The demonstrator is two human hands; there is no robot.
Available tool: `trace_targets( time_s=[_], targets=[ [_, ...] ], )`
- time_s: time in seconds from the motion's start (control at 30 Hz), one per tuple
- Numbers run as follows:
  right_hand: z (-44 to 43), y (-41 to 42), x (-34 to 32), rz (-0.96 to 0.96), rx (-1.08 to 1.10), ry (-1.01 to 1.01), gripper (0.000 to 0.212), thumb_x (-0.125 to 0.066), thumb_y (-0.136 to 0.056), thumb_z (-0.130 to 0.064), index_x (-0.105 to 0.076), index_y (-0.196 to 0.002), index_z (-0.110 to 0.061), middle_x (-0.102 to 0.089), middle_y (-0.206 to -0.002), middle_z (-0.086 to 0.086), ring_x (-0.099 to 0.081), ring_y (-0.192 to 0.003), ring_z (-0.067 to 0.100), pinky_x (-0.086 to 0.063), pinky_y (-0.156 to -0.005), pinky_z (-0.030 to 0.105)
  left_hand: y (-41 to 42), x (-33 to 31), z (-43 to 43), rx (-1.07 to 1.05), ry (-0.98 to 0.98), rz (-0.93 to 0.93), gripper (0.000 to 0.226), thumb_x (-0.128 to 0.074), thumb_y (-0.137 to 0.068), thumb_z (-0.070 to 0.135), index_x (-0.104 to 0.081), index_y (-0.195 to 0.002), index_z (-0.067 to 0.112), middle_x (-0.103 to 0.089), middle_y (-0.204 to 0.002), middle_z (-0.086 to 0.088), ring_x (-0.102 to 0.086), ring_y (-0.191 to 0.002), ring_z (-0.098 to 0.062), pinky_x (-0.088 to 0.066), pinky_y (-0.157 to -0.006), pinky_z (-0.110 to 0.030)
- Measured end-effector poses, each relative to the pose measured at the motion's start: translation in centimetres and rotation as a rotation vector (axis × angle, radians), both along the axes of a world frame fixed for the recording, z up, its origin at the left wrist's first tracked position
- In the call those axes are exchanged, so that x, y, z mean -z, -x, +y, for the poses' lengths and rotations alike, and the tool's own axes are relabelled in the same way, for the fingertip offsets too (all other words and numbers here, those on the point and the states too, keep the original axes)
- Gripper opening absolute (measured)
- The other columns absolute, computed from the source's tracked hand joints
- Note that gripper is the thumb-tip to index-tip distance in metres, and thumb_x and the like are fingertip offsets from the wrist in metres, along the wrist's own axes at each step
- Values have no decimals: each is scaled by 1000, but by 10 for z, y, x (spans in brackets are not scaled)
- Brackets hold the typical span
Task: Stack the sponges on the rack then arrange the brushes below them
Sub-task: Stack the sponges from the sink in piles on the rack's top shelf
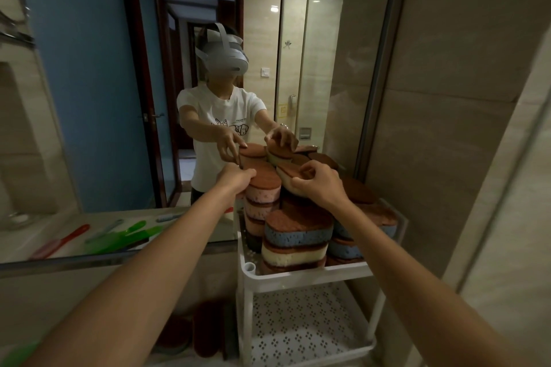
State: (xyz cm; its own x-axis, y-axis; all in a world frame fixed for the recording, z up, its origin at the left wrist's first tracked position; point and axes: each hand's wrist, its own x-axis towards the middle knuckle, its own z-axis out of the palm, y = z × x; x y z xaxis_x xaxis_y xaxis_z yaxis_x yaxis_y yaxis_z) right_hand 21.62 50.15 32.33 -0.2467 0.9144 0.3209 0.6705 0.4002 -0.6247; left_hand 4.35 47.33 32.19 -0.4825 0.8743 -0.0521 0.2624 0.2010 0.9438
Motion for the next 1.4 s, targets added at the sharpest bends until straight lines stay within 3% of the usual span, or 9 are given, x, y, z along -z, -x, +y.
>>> trace_targets(
  time_s=[0.17,0.3,0.37,0.63,0.83,1.03,1.17,1.27,1.4],
  targets=[
    [2,2,2,41,49,-51,43,-63,-83,-34,-58,-119,-12,-61,-118,7,-57,-107,21,-45,-79,28,-1,5,-1,-14,3,121,27,-50,-93,28,-60,-106,6,-61,-106,-11,-58,-101,-27,-49,-90,-39],
    [4,8,5,-19,61,-96,42,-61,-83,-41,-58,-118,-19,-55,-122,9,-51,-113,28,-47,-88,36,-3,7,-1,-2,1,192,25,-46,-94,27,-50,-71,18,-54,-85,-3,-51,-80,-19,-42,-79,-32],
    [3,12,7,-83,33,-76,44,-59,-83,-45,-57,-122,-23,-53,-124,12,-49,-115,32,-47,-92,41,-3,7,-3,0,7,199,27,-45,-94,26,-46,-68,20,-53,-82,-3,-50,-75,-18,-41,-78,-31],
    [-4,8,7,-227,-24,-44,52,-56,-85,-50,-53,-131,-28,-48,-131,18,-46,-120,40,-44,-99,48,-4,10,-6,24,8,168,21,-46,-94,27,-57,-102,12,-58,-103,-9,-56,-106,-30,-47,-92,-38],
    [-18,5,-3,-485,-51,-61,50,-36,-94,-43,-39,-142,-26,-28,-148,15,-24,-134,40,-31,-105,47,-6,10,-7,10,-11,172,19,-47,-94,28,-51,-78,18,-54,-97,-6,-51,-93,-24,-48,-95,-41],
    [-30,16,-9,-609,-41,-78,48,-28,-95,-38,-54,-126,-14,-38,-141,17,-27,-132,37,-27,-105,48,-9,13,-11,2,-16,192,28,-44,-94,34,-60,-101,12,-64,-109,-10,-59,-106,-31,-48,-97,-44],
    [-26,18,-13,-554,-46,-79,46,-32,-92,-36,-54,-126,-14,-29,-150,15,-15,-141,33,-13,-114,52,-9,6,-20,59,31,82,55,-26,-97,48,-48,-133,12,-52,-136,-13,-50,-124,-31,-42,-104,-44],
    [-32,28,-16,-436,-64,-214,42,-43,-88,-30,-53,-126,-15,-24,-153,10,-7,-145,31,-7,-117,50,-6,1,-25,74,43,-18,63,-16,-98,52,-36,-142,11,-47,-140,-14,-46,-127,-31,-42,-98,-39],
    [-58,53,-15,-165,-156,-405,33,-50,-86,-13,-59,-118,-9,-44,-137,7,-28,-133,25,-28,-113,37,14,-6,-42,8,-2,-7,45,-26,-101,36,-44,-133,10,-58,-109,-9,-53,-110,-26,-43,-97,-35]
  ],
)
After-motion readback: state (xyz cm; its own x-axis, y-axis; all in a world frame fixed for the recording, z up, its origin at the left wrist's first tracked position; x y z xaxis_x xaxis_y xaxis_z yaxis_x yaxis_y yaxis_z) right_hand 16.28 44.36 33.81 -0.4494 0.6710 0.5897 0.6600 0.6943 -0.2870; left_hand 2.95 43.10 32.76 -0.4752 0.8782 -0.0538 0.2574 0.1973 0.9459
